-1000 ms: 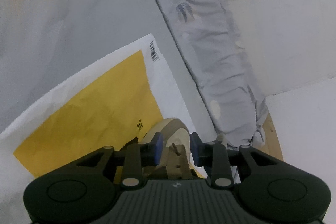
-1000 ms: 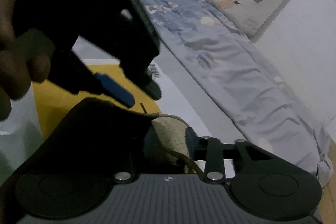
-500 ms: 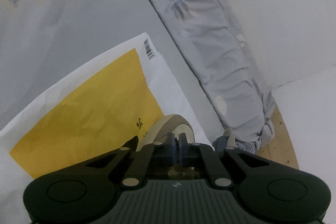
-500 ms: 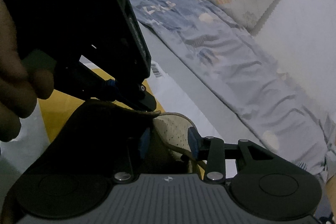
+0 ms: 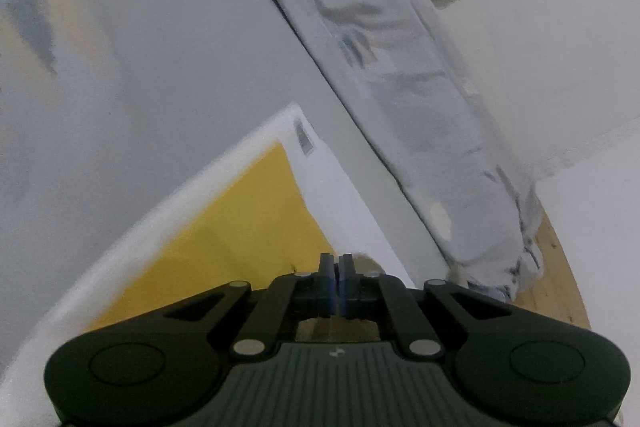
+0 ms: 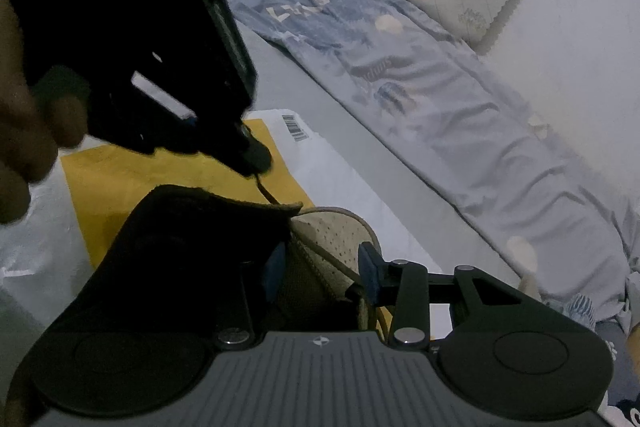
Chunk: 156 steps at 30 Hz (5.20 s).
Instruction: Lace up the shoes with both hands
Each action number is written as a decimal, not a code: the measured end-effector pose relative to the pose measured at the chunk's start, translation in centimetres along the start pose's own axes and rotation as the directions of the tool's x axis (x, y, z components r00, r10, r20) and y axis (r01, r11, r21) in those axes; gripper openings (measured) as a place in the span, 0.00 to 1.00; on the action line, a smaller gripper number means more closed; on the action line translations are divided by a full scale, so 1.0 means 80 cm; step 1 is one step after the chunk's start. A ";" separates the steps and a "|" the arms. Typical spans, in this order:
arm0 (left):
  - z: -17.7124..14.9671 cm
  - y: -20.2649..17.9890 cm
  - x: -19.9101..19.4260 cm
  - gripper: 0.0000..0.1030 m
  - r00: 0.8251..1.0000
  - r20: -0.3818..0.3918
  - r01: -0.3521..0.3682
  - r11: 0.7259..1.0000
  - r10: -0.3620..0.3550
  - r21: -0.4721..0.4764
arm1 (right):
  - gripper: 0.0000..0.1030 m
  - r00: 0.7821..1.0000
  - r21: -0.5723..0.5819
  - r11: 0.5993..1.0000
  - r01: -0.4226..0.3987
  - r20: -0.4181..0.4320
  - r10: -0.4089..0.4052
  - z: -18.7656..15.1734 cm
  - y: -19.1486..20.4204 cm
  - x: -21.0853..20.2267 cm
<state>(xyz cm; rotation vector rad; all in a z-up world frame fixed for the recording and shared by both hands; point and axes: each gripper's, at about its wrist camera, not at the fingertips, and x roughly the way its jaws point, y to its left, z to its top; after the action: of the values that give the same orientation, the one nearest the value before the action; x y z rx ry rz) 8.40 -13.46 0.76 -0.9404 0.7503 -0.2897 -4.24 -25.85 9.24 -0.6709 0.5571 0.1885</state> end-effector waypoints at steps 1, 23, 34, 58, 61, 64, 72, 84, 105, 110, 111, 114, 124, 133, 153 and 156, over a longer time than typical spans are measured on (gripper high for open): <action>0.005 0.003 -0.004 0.00 1.000 0.021 -0.012 1.000 0.012 -0.006 | 0.40 1.000 0.002 1.000 0.000 -0.001 0.000 0.000 0.000 0.000; 0.027 0.002 -0.042 0.22 0.994 0.082 -0.071 0.996 0.067 0.056 | 0.40 1.000 0.036 0.999 -0.004 0.003 0.004 0.002 -0.005 -0.004; -0.011 -0.001 -0.010 0.40 0.992 -0.108 0.064 0.996 -0.070 -0.058 | 0.40 1.000 0.094 0.996 -0.010 0.015 0.009 -0.003 -0.016 -0.022; -0.034 -0.004 0.016 0.10 0.998 -0.047 0.028 0.993 -0.033 -0.114 | 0.11 1.000 0.278 0.961 0.003 -0.002 -0.003 -0.029 -0.043 -0.056; -0.033 -0.007 0.018 0.01 0.999 -0.038 0.034 0.995 -0.037 -0.096 | 0.10 1.000 0.260 0.965 0.015 -0.005 -0.014 -0.032 -0.036 -0.056; -0.031 -0.010 0.016 0.00 0.999 -0.020 0.026 0.997 -0.027 -0.074 | 0.08 1.000 0.265 0.964 0.023 -0.004 -0.022 -0.032 -0.036 -0.056; -0.012 -0.008 -0.003 0.00 0.998 0.061 0.000 0.997 0.004 -0.077 | 0.06 0.999 0.270 0.962 0.039 -0.014 -0.037 -0.034 -0.035 -0.054; 0.043 0.019 -0.064 0.00 0.959 0.262 -0.080 0.990 0.109 -0.117 | 0.05 0.999 0.294 0.955 0.045 -0.025 -0.039 -0.033 -0.039 -0.054; 0.020 -0.012 -0.083 0.52 0.951 0.240 -0.203 0.979 0.195 0.006 | 0.05 0.999 0.311 0.950 0.040 -0.012 -0.038 -0.033 -0.039 -0.050; -0.014 -0.020 -0.051 0.52 0.997 0.066 0.035 0.999 -0.035 0.011 | 0.05 0.999 0.323 0.946 0.034 -0.007 -0.033 -0.034 -0.041 -0.049; -0.018 -0.017 -0.041 0.52 0.998 0.016 0.054 0.998 -0.054 -0.024 | 0.05 1.000 0.324 0.946 0.030 -0.006 -0.030 -0.034 -0.042 -0.049; -0.026 -0.009 -0.022 0.52 0.997 -0.059 0.040 0.997 -0.045 -0.072 | 0.05 1.000 0.327 0.945 0.021 -0.005 -0.020 -0.034 -0.044 -0.049; -0.021 0.013 -0.001 0.50 1.000 -0.006 0.027 0.985 -0.029 -0.173 | 0.05 1.000 0.336 0.941 0.021 -0.006 -0.020 -0.035 -0.044 -0.044; -0.025 0.005 0.012 0.10 0.999 -0.021 0.042 0.987 -0.046 -0.152 | 0.05 1.000 0.358 0.934 0.019 -0.022 -0.012 -0.037 -0.047 -0.033; 0.003 0.015 -0.021 0.00 0.994 0.104 -0.024 0.990 0.039 -0.141 | 0.05 0.997 0.418 0.905 0.075 -0.050 -0.060 -0.035 -0.040 -0.024; 0.015 0.019 -0.032 0.00 0.989 0.136 -0.033 0.989 0.053 -0.141 | 0.05 0.997 0.419 0.905 0.076 -0.051 -0.060 -0.035 -0.041 -0.023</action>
<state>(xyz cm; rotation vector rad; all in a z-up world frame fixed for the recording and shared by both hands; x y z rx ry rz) 7.29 -10.51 1.11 -1.0628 0.6671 -0.1332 -5.88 -30.18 10.23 -0.2714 0.5859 -0.0131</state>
